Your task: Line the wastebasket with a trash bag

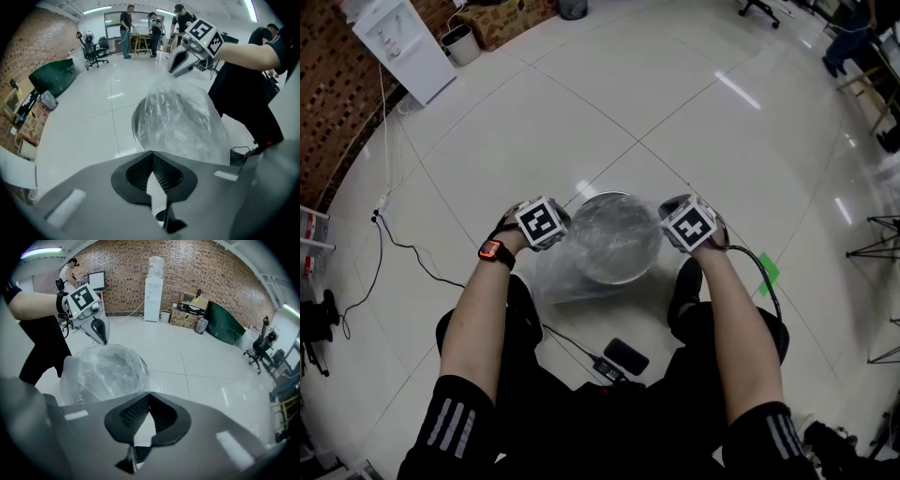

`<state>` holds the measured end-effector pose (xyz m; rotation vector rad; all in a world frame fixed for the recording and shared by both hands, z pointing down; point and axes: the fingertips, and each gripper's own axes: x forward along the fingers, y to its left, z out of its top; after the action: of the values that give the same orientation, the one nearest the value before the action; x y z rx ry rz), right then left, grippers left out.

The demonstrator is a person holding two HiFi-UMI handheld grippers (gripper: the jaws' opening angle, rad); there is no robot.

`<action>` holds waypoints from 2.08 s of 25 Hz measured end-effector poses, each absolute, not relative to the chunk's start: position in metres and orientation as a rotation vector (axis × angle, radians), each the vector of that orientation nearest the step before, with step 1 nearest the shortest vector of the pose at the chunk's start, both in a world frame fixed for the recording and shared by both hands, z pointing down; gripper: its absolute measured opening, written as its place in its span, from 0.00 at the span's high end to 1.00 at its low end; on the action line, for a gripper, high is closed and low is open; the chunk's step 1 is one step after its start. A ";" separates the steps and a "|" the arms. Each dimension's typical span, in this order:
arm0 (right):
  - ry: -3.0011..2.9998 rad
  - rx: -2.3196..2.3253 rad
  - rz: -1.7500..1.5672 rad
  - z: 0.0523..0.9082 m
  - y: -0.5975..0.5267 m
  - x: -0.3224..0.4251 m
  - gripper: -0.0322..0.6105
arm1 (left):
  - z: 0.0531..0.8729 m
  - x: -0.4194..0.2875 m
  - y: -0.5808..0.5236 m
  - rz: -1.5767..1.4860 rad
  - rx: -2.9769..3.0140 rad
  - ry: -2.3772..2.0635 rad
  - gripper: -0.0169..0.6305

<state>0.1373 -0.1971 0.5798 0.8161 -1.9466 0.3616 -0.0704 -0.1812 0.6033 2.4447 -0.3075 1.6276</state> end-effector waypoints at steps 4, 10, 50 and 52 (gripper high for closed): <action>-1.946 0.846 0.348 0.581 -0.205 0.139 0.94 | 0.587 -0.081 -0.226 1.630 2.516 -0.579 0.98; -1.905 0.914 0.434 0.610 -0.220 0.155 0.94 | 0.596 -0.080 -0.255 1.576 2.531 -0.738 0.98; -1.959 0.829 0.756 0.678 -0.194 0.176 0.76 | 0.651 -0.158 -0.248 1.378 2.265 -0.825 0.71; -1.956 0.838 0.719 0.668 -0.189 0.181 0.76 | 0.644 -0.155 -0.234 1.388 2.272 -0.785 0.72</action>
<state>0.1805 -0.1889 0.6679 0.8376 -1.9556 0.7191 -0.1553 -0.2345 0.6441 2.2724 -0.7852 1.3879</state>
